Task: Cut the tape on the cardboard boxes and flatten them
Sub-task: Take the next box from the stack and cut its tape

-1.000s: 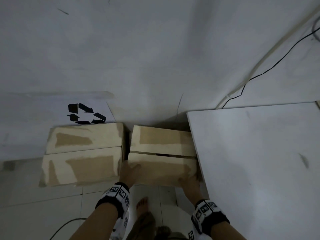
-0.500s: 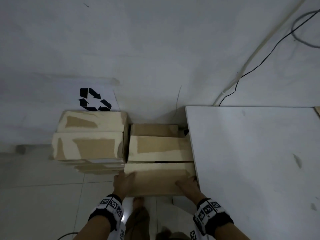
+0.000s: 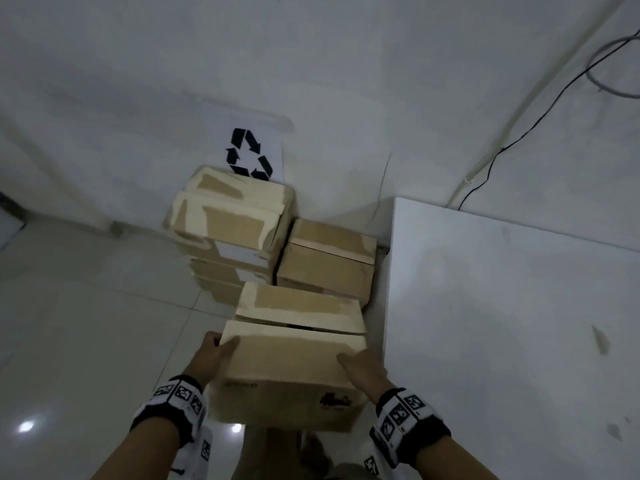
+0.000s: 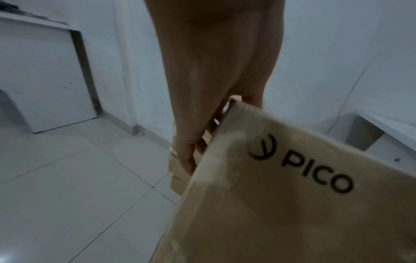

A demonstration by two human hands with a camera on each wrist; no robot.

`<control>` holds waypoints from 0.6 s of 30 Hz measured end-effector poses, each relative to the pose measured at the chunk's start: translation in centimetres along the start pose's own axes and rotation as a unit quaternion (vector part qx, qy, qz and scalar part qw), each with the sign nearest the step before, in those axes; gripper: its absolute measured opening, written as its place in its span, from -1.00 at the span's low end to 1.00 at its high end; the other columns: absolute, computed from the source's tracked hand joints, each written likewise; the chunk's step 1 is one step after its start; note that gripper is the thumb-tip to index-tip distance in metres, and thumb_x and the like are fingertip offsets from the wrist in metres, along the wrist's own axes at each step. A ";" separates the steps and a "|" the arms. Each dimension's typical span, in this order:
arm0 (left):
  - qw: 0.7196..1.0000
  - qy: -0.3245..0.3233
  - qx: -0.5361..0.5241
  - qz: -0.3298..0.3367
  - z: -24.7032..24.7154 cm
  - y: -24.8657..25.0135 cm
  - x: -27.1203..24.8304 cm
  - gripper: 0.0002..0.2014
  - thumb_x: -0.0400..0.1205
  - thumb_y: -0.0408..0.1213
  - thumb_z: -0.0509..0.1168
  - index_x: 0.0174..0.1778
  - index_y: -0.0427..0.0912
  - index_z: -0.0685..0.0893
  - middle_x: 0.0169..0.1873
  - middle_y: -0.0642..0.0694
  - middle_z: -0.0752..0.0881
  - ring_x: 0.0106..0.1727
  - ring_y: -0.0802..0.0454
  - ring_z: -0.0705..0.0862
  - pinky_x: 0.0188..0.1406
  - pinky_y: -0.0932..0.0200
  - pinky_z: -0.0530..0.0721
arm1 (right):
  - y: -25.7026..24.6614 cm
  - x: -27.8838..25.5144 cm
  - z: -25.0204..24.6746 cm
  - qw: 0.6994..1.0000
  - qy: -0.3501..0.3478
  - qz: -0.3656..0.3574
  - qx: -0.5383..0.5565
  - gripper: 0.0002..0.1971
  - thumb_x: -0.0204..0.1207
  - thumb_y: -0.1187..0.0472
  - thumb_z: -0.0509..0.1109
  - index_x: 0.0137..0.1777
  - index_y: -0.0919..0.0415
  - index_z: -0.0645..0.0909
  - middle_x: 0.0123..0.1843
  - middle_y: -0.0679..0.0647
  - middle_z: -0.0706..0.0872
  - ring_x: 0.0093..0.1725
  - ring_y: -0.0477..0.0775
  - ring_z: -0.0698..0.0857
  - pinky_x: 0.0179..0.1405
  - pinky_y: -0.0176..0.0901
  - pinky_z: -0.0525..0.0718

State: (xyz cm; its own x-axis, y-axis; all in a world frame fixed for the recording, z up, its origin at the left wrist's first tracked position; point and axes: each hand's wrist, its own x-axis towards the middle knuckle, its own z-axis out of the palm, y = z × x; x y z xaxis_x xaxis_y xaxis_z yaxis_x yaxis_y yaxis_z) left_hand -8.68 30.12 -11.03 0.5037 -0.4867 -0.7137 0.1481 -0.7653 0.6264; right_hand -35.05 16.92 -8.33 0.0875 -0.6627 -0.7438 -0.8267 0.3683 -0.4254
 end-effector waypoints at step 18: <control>0.965 0.099 -0.126 0.206 -6.5 7.5 -9.9 -0.63 0.58 -0.01 0.40 0.17 -0.16 0.59 0.03 -0.08 0.65 0.03 -0.07 0.65 -0.12 0.04 0.62 | -3.1 -7.4 -6.8 0.936 0.104 -0.211 0.261 -0.54 0.46 -0.15 0.54 0.17 0.08 0.50 0.04 -0.08 0.69 -0.02 -0.10 0.70 -0.15 -0.23 0.66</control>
State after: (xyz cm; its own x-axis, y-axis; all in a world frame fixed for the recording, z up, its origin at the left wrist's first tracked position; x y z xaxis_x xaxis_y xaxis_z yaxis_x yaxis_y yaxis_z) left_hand -7.05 31.98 2.78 0.7130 -0.6187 -0.3298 0.0908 -0.3850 0.9185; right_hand -36.95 16.27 2.01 0.1894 -0.9138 -0.3594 -0.3542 0.2778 -0.8930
